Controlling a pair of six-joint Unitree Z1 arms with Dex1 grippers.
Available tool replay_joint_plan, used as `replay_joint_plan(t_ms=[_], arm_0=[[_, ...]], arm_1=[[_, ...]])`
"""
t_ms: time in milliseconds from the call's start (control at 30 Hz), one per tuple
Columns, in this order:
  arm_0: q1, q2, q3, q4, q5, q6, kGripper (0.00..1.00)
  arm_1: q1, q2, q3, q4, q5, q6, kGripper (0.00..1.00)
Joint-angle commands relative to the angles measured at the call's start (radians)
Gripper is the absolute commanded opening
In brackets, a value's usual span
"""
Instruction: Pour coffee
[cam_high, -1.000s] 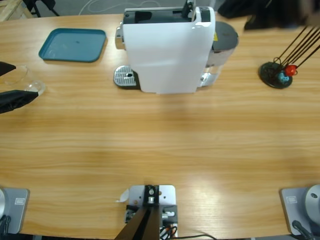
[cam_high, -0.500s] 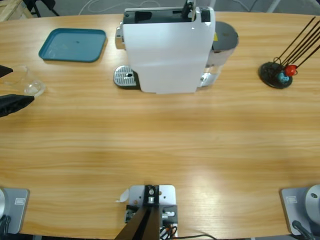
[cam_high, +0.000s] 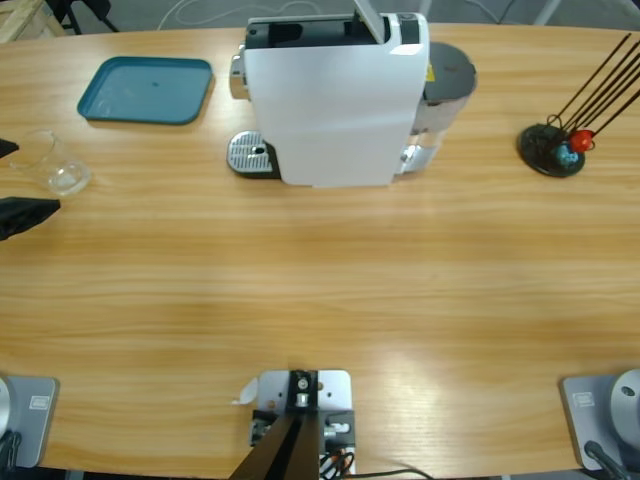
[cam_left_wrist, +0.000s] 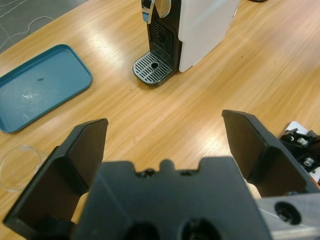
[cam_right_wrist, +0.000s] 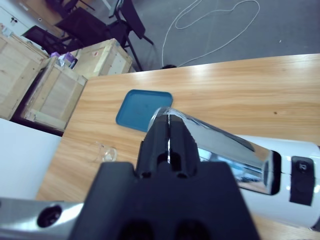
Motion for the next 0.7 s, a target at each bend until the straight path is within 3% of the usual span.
replay_joint_plan(t_ms=[33,433,700], arm_0=[[0.006,-0.075,0.027,0.066,-0.012,-0.009,1.000],[0.005,-0.044,-0.022,0.075,-0.010,-0.009,1.000],[0.006,-0.036,-0.028,0.081,-0.011,-0.009,1.000]], arm_1=[[0.037,0.139,0.020,0.029,0.020,0.013,0.000],[0.064,0.283,0.115,-0.053,0.089,0.018,0.000],[0.069,0.338,0.145,-0.017,0.102,0.041,0.000]])
